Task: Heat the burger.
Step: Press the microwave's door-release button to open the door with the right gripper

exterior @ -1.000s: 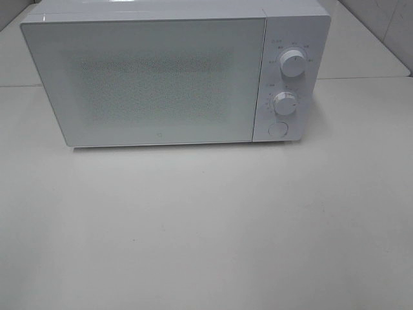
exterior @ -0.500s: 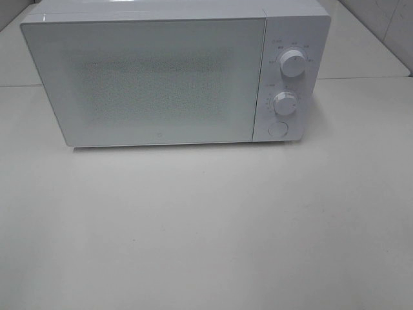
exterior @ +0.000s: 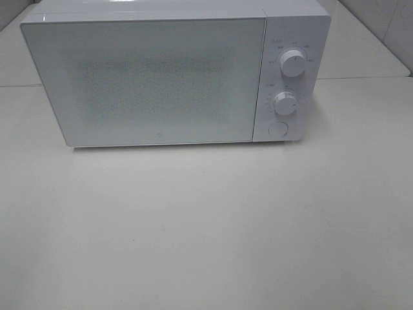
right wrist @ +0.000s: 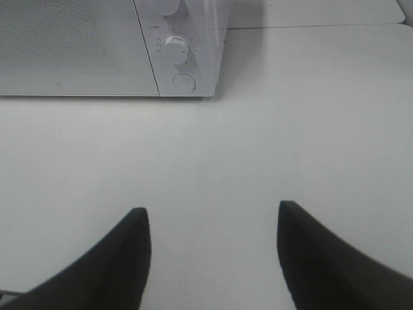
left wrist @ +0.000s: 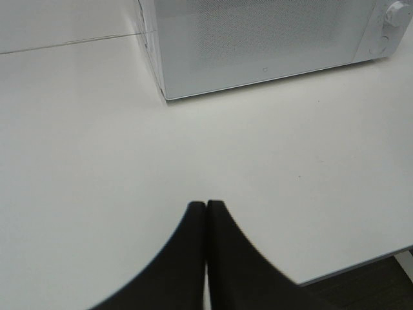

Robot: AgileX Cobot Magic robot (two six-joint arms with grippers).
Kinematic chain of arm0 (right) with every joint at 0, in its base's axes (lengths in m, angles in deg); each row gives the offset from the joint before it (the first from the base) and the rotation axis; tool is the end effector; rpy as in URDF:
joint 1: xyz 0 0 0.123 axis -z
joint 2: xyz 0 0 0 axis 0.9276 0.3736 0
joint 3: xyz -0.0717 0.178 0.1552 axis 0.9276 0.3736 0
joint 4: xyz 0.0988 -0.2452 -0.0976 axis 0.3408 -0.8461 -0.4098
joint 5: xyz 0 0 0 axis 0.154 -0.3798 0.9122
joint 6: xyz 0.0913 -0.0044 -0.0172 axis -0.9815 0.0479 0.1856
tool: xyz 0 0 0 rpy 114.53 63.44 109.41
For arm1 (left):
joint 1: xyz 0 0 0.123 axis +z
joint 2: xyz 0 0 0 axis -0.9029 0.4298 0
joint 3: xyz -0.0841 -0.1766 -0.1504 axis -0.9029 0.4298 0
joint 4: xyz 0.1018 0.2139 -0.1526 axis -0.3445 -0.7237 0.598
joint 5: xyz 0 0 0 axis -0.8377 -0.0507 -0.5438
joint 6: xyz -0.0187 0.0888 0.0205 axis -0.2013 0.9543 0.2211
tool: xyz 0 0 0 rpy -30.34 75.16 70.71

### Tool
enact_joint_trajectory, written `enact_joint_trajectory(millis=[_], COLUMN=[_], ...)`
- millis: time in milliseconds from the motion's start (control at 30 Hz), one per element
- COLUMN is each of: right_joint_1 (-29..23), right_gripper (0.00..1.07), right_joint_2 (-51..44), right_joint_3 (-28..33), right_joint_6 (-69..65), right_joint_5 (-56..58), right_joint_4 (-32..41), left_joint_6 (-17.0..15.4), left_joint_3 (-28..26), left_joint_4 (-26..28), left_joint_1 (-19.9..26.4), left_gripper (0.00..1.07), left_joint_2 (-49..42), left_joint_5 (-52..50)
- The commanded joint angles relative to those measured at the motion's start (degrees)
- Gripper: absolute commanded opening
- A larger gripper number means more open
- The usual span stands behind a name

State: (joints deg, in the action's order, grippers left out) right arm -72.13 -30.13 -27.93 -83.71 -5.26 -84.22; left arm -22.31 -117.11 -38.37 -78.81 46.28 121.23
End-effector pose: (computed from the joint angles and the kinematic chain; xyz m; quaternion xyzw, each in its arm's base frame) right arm 0.0628 0.0124 0.2959 -0.0573 0.8360 0.0519 0.5433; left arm 0.0578 -0.0210 0.2928 0.1360 0.8384 -0.0852 0.5210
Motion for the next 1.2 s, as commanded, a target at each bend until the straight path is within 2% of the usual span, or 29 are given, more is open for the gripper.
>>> enact_joint_trajectory(millis=[33, 333, 500, 567, 667, 733, 833, 900, 1200], right_joint_1=[0.06, 0.06, 0.06, 0.06, 0.06, 0.06, 0.06, 0.06, 0.06], right_gripper=[0.55, 0.55, 0.55, 0.55, 0.55, 0.55, 0.55, 0.55, 0.55], right_joint_2=[-1.49, 4.64, 11.63, 17.48, 19.02, 24.58, 26.07, 31.28, 40.68], right_joint_3=[-0.23, -1.32, -1.15, -1.15, -1.15, -1.15, -1.15, -1.15, -1.15], right_joint_6=[-0.06, 0.06, 0.06, 0.74, 1.32, 2.98, 3.09, 3.09, 3.09], right_joint_5=[-1.2, -11.12, -15.18, -18.33, -19.14, -22.0, -22.92, -26.59, -33.98], right_joint_4=[0.29, 0.29, 0.29, 0.29, 0.29, 0.29, 0.29, 0.29, 0.29], left_joint_6=[-0.46, -0.46, -0.46, -0.46, -0.46, -0.46, -0.46, -0.46, -0.46], left_joint_3=[0.11, 0.11, 0.11, 0.11, 0.11, 0.11, 0.11, 0.11, 0.11], left_joint_4=[0.29, 0.29, 0.29, 0.29, 0.29, 0.29, 0.29, 0.29, 0.29], left_joint_1=[0.11, 0.11, 0.11, 0.11, 0.11, 0.11, 0.11, 0.11, 0.11], left_gripper=[0.0, 0.0, 0.0, 0.0, 0.0, 0.0, 0.0, 0.0, 0.0], left_joint_2=[-1.15, -1.15, -1.15, -1.15, -1.15, -1.15, -1.15, -1.15, -1.15], left_joint_5=[-0.92, -0.92, -0.92, -0.92, -0.92, -0.92, -0.92, -0.92, -0.92])
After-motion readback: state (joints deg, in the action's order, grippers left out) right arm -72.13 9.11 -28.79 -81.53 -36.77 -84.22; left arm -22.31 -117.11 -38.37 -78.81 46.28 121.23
